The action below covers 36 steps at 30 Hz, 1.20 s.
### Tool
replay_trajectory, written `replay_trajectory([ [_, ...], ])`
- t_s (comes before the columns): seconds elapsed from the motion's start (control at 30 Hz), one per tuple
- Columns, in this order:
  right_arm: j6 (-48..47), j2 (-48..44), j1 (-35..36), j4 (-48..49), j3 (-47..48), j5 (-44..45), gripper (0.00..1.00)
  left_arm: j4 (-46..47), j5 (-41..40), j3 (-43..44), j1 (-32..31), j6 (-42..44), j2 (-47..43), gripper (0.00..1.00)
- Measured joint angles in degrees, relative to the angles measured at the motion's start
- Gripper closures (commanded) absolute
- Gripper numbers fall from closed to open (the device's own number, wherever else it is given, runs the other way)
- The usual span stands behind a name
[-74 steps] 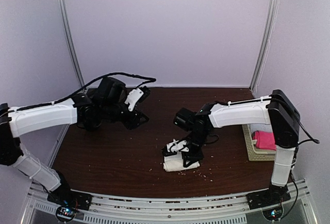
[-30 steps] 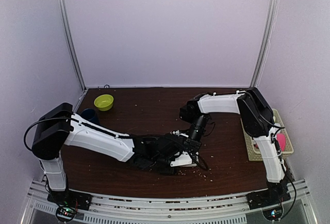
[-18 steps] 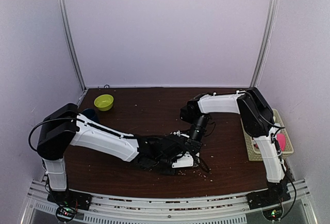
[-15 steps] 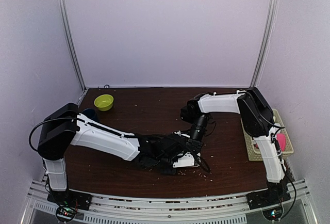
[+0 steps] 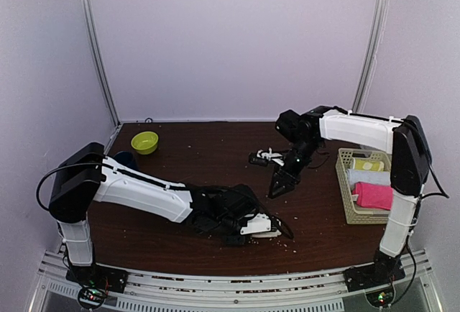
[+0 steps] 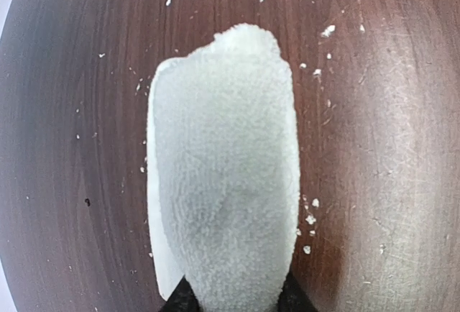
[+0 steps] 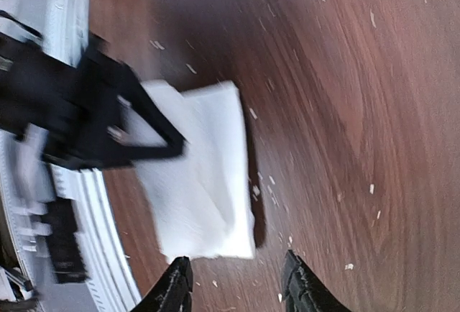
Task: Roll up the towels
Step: Roll the towel at the center of the board.
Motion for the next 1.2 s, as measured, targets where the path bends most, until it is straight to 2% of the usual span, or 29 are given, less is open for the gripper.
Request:
replay_trajectory([
  [0.2,2.5,3.5,0.3,4.9,-10.5,10.0,0.6,-0.3,0.9,0.0,0.0,-0.2,0.0,0.73],
  [0.43,2.7,4.0,3.3,8.0,-10.8,16.9,0.6,-0.5,1.1,0.0,-0.2,-0.2,0.0,0.73],
  [0.7,2.6,5.0,7.0,8.9,-10.0,18.9,0.6,-0.7,1.3,0.0,-0.3,-0.4,0.0,0.73],
  [0.83,2.4,5.7,7.5,9.1,-9.0,18.9,0.6,-1.8,2.8,0.4,-0.3,-0.6,0.0,0.75],
  [1.03,2.5,8.0,7.6,6.8,-5.6,18.6,0.61,-9.2,10.7,7.9,-0.3,-0.9,3.7,0.78],
  [1.2,2.6,11.2,0.9,3.7,8.7,11.2,0.56,-15.6,16.8,14.5,-0.2,-2.3,7.5,0.78],
])
